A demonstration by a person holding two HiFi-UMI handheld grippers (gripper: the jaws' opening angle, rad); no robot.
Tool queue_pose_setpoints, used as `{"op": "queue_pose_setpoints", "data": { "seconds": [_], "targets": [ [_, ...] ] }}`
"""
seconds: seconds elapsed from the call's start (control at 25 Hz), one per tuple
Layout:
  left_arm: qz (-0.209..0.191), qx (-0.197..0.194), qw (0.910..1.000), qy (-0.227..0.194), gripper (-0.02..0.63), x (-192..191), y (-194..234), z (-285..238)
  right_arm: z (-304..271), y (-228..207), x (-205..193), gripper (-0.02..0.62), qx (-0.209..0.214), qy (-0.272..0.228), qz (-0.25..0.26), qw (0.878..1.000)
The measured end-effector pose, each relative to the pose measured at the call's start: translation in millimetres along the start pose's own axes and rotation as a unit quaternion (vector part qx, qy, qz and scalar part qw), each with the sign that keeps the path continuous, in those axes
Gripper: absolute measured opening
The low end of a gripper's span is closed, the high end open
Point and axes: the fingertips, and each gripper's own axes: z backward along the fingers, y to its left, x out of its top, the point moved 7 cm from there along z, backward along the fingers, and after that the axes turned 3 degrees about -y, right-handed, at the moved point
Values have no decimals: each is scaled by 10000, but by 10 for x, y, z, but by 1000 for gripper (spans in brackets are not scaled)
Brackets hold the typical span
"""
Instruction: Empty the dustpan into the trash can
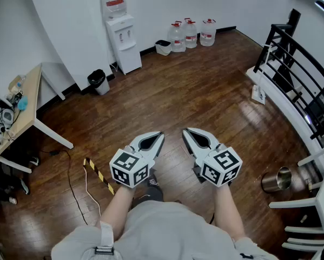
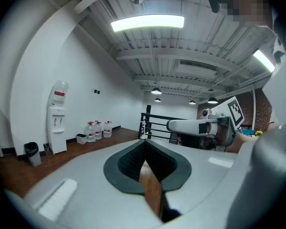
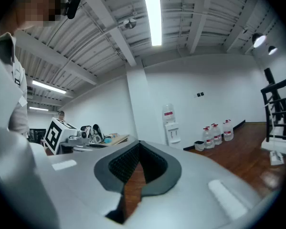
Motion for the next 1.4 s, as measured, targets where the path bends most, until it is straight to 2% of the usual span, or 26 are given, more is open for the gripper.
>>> {"op": "queue_pose_setpoints", "data": {
  "seconds": [0.2,0.36,0.64,0.84,1.0,1.12,1.24,1.4],
  "targets": [
    [-54,-420,9991,32,6,-14,-201,-317,306,-225,53,-2,-435,-63,52,9990],
    [-88,-979,9951,98,6,-13,-434,-664,681,-429,102,-2,-1043,-188,52,9944],
    [-165,-2079,9775,317,6,-77,-1026,-1309,1389,-759,103,-2,-2119,-329,-75,9767],
    [-236,-2596,9646,391,5,-89,-1283,-1685,1693,-985,118,-2,-2619,-447,-123,9640],
    [-182,-2914,9551,503,5,-112,-1346,-2074,1763,-1303,102,-2,-2838,-544,-238,9570],
    [-185,-3021,9517,526,5,-69,-1344,-2519,1751,-1698,166,-2,-2929,-545,-273,9542],
    [-78,-3146,9477,540,5,-16,-1141,-2950,1560,-2109,200,-2,-3047,-512,-307,9506],
    [-56,-3255,9440,539,5,140,-658,-3594,1144,-2731,344,-2,-3287,-498,-308,9426]
  ]
}}
